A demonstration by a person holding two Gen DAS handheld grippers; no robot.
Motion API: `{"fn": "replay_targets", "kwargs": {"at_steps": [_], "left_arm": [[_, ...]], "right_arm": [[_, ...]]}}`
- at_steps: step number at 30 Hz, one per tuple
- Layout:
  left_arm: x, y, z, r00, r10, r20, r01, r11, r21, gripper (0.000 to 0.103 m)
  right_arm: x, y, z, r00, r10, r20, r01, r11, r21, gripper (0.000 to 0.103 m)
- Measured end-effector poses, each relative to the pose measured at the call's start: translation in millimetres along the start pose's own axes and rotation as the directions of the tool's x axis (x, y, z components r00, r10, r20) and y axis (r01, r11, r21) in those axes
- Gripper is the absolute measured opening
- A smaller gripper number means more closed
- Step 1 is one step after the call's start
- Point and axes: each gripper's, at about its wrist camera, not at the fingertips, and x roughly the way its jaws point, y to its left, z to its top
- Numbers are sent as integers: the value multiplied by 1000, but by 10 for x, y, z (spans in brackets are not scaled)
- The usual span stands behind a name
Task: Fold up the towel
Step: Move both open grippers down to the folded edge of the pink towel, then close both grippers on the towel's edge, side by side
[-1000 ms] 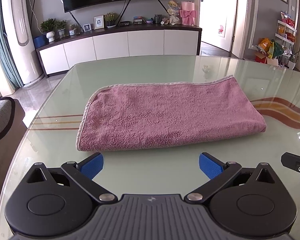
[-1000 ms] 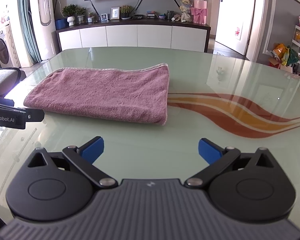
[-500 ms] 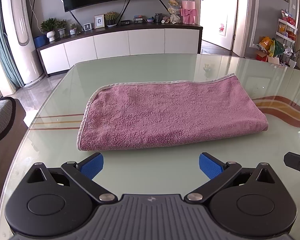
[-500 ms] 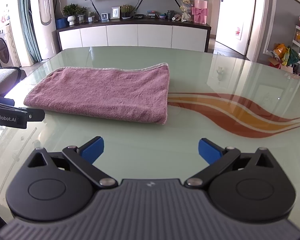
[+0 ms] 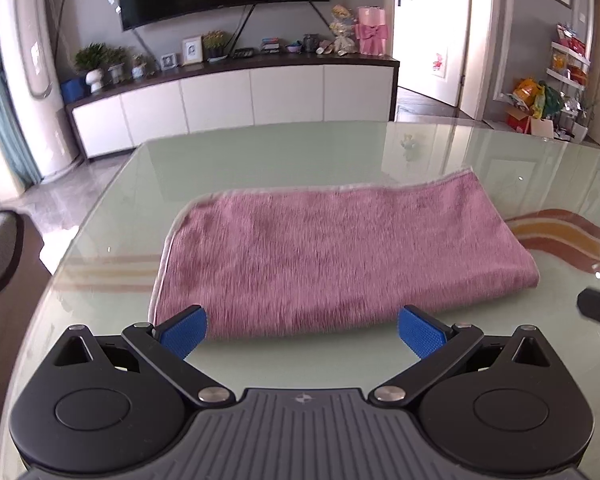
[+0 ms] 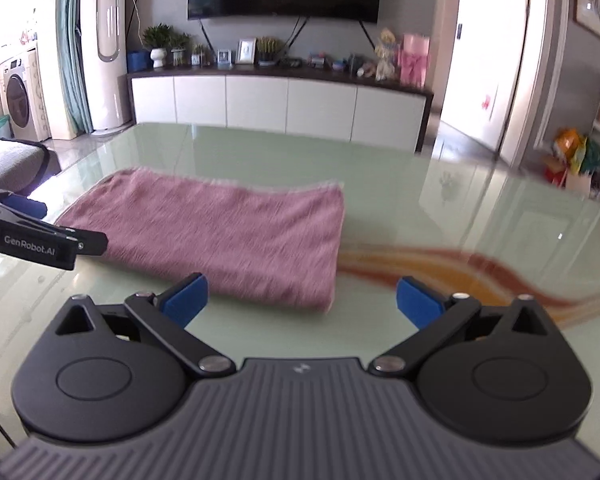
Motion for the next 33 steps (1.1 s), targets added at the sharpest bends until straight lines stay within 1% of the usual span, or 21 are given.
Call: {"fn": "replay_targets", "kwargs": {"at_steps": [3,5,6,7,8,12,15,17,18,19,20,21,22,24,28,30,33], "left_arm": [[154,40,175,1000,-11,-5,11,1000,0,102],[281,66,288,1000,-18,-13,18,1000,-1,102],[355,85,338,999,-24,-21,24,1000,-6,100],[430,104,387,999,-29,-30,29,1000,-11,96],[506,130,431,999,-33,-37,32,999,-19,95],[783,246,575,998,-39,-53,36,998,-53,89],[913,281,659,998,-29,-58,26,998,-53,87],[1007,302,723,999,-20,-51,18,999,-34,80],[1056,309,742,998,-21,-58,19,999,-28,69],[1110,323,757,997,-25,-75,23,999,-32,60],[1166,354,765,995,-39,-88,35,998,-42,55],[1216,386,765,994,-52,-98,47,997,-56,48],[1254,412,754,993,-58,-105,51,997,-63,45],[1324,463,727,991,-66,-116,57,996,-74,45],[1353,543,701,993,-66,-97,58,995,-80,45],[1376,583,684,993,-71,-99,61,993,-98,45],[1387,589,662,993,-70,-98,60,993,-99,46]], "right_arm": [[126,-14,173,1000,6,-3,-6,1000,19,99],[335,-51,324,999,36,-13,-36,999,27,91],[406,-36,373,999,42,-15,-42,999,25,90],[479,-20,420,999,45,-18,-44,999,23,87],[554,5,462,999,42,-20,-41,999,19,79],[898,-25,562,998,35,-59,-34,999,18,66],[1131,-9,623,996,39,-80,-38,999,16,57],[1248,-27,643,995,41,-88,-40,999,9,47],[1312,-15,653,995,39,-94,-39,999,0,44],[1371,-7,658,994,35,-99,-36,999,-6,37],[1428,0,663,994,32,-103,-33,999,-11,34],[1469,-36,659,994,31,-108,-32,999,-7,34],[1503,-92,651,993,32,-113,-32,999,1,34],[1571,-115,647,992,22,-120,-21,1000,14,34],[1652,-153,637,991,25,-135,-20,999,41,36],[1655,-142,612,989,27,-146,-20,999,49,36],[1656,-109,580,986,26,-165,-18,999,51,36]]}}
